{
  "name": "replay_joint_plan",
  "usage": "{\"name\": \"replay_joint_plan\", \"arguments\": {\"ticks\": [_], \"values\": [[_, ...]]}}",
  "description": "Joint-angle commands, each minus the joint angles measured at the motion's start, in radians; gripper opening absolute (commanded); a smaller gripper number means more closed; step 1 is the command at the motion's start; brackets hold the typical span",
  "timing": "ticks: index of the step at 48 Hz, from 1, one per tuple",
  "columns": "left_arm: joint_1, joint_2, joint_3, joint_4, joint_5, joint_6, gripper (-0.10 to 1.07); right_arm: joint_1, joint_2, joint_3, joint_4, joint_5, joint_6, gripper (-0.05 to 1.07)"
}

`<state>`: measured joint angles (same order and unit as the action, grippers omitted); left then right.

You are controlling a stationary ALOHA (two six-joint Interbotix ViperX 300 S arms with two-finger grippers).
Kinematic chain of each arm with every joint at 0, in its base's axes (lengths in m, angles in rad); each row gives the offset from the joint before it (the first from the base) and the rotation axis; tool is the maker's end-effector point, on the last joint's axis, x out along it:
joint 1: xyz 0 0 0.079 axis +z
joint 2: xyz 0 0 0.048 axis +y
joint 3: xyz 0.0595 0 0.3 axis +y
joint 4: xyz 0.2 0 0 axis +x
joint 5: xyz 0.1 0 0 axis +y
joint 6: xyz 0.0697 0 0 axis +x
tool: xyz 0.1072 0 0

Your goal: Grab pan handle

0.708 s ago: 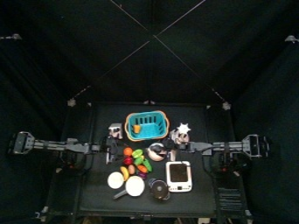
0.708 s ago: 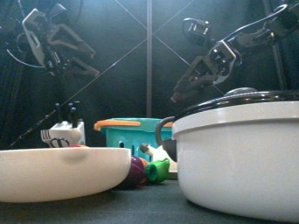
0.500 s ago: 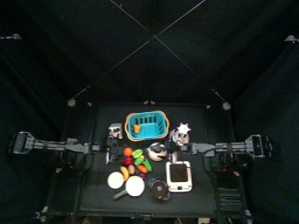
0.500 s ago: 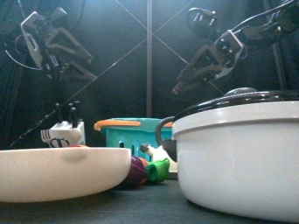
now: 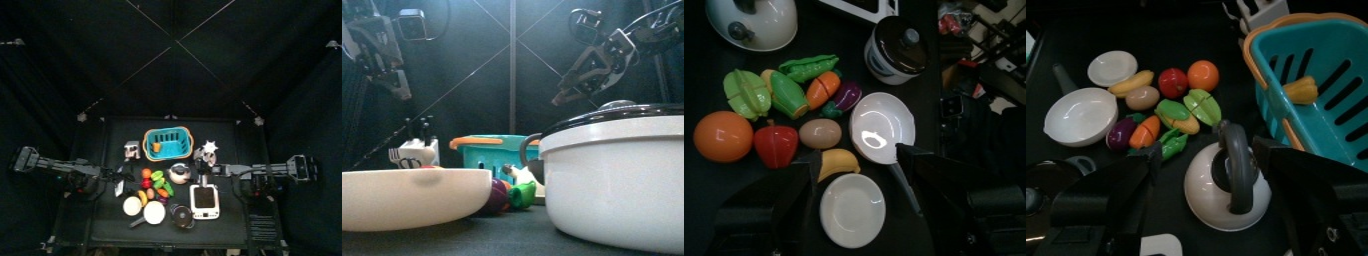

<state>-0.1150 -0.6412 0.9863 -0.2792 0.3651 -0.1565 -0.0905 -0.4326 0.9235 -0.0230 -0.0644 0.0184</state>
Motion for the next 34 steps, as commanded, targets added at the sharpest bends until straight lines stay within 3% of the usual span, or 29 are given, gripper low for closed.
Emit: {"name": "replay_joint_plan", "arguments": {"ticks": [1,9,16,24,34], "values": [[-0.028,0.031,-0.058,0.000,0.040,-0.005,0.95,0.009,-0.037,0.008,0.037,-0.005,-0.002,1.01],[-0.086,0.129,-0.118,0.015,0.129,-0.051,0.95,0.021,-0.075,0.035,0.080,-0.002,-0.002,1.01],[-0.146,0.224,-0.156,0.089,0.229,-0.152,0.95,0.037,-0.097,0.060,0.101,0.006,-0.002,1.01],[-0.212,0.313,-0.193,0.259,0.299,-0.380,0.95,0.054,-0.110,0.064,0.109,0.023,0.000,1.01],[-0.354,0.350,-0.264,0.472,0.339,-0.646,0.96,0.054,-0.129,0.067,0.109,0.054,-0.002,1.01]]}}
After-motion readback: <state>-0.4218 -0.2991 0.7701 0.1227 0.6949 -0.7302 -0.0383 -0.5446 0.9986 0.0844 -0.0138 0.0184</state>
